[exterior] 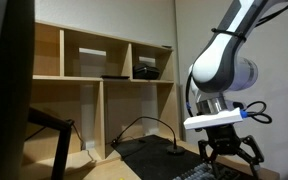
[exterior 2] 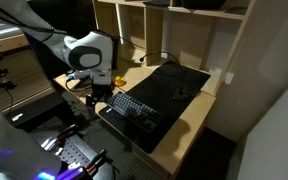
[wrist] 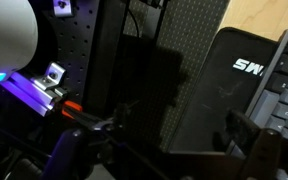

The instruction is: Pick up the rubber ducky and place it on the left

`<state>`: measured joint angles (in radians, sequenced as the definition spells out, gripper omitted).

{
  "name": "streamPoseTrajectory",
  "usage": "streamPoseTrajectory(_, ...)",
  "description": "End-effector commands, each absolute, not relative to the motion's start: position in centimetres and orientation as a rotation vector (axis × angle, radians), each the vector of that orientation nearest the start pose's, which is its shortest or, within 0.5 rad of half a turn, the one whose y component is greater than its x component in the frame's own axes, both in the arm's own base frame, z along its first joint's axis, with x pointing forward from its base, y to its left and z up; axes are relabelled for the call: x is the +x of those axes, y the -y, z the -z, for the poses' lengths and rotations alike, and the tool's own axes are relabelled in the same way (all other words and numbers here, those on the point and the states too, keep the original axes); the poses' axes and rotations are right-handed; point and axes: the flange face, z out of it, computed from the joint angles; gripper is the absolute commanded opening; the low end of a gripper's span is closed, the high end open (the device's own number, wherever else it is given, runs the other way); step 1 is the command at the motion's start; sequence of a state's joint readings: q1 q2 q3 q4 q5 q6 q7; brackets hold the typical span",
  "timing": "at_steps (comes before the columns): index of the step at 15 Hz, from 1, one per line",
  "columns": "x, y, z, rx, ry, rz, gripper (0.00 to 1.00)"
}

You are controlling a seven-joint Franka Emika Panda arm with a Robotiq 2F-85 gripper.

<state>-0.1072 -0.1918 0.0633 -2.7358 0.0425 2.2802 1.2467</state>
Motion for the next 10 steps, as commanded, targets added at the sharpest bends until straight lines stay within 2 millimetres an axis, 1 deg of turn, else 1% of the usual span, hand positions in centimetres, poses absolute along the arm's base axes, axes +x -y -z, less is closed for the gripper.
streamPoseTrajectory(1,36.18,1.64,-26.17,-2.560,-2.008,-0.379,1.00)
streamPoseTrajectory(3,36.74,1.90,-26.63,-2.540,-2.024,-0.241,1.00)
streamPoseTrajectory(4,36.58,1.73,-26.40,-2.557,-2.014,-0.320,1.00)
streamPoseTrajectory(10,36.66,1.73,-26.45,-2.554,-2.017,-0.310,1.00)
